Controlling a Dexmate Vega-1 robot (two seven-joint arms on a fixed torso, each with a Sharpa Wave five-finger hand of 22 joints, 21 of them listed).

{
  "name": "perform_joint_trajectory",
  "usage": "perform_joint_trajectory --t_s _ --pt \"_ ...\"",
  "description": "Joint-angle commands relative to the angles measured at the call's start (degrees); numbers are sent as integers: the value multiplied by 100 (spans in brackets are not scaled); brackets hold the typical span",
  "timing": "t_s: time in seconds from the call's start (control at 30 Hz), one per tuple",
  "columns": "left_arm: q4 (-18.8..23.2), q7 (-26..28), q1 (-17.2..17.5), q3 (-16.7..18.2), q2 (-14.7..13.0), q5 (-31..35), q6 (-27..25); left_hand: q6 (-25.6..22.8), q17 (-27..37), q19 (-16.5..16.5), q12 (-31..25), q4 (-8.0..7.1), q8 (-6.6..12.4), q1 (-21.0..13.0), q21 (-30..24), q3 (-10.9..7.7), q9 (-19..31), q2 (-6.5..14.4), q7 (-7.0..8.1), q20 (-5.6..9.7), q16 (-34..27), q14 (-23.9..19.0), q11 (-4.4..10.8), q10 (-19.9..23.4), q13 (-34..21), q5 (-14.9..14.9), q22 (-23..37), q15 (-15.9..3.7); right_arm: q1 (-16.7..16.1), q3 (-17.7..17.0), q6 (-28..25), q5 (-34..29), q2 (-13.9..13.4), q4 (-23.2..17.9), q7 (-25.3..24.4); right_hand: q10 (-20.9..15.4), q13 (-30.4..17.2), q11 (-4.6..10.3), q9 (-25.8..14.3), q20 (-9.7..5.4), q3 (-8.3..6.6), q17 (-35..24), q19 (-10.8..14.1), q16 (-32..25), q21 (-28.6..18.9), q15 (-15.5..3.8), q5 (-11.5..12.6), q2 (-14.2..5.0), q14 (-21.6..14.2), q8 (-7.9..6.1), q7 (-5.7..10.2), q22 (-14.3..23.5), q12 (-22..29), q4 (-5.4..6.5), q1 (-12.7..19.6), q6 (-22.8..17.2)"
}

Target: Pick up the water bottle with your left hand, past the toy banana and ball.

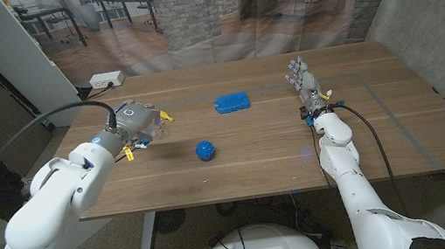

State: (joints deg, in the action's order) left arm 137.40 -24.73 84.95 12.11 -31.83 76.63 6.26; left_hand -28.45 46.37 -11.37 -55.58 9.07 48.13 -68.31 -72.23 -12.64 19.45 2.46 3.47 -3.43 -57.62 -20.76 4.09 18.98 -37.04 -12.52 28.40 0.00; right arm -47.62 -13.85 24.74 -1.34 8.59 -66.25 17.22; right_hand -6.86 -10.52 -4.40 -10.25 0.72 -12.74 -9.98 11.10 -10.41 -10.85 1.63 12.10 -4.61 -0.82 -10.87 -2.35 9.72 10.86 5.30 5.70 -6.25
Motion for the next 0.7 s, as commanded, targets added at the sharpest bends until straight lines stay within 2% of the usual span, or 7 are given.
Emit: perform_joint_trajectory --t_s 0.03,0.47,0.7 --pt "-46 342 -142 15 295 -401 8 -55 548 14 -35 -91 114 -691 -58 -159 18 738 -26 3 -21 -250 -13 4 -32 -39 -6 -624 -2 32 25 2 -22 -75 12 -39 -25 32 -21 -30 22 -23 39 -24 -23 -12 49 18 -18 -15 4 13 30 -12 -37 -71" --pt "-76 600 -214 101 603 -919 93 -119 587 67 -74 -89 161 -697 -175 -237 -13 756 -76 -9 25 -263 -44 30 -47 -83 -53 -586 -145 61 -5 49 -14 -336 43 -45 -25 18 -21 -31 26 -23 40 -23 -23 -7 49 22 -18 -19 -2 13 31 -13 -40 -87" --pt "-61 638 -226 303 790 -1361 191 -155 608 89 -86 -101 188 -680 -231 -279 -28 762 -93 -16 63 -272 -66 26 -58 -104 -81 -568 -239 79 -26 59 -4 -490 30 -46 -25 19 -22 -31 27 -23 39 -24 -22 -11 49 23 -19 -21 -1 13 31 -14 -40 -98"
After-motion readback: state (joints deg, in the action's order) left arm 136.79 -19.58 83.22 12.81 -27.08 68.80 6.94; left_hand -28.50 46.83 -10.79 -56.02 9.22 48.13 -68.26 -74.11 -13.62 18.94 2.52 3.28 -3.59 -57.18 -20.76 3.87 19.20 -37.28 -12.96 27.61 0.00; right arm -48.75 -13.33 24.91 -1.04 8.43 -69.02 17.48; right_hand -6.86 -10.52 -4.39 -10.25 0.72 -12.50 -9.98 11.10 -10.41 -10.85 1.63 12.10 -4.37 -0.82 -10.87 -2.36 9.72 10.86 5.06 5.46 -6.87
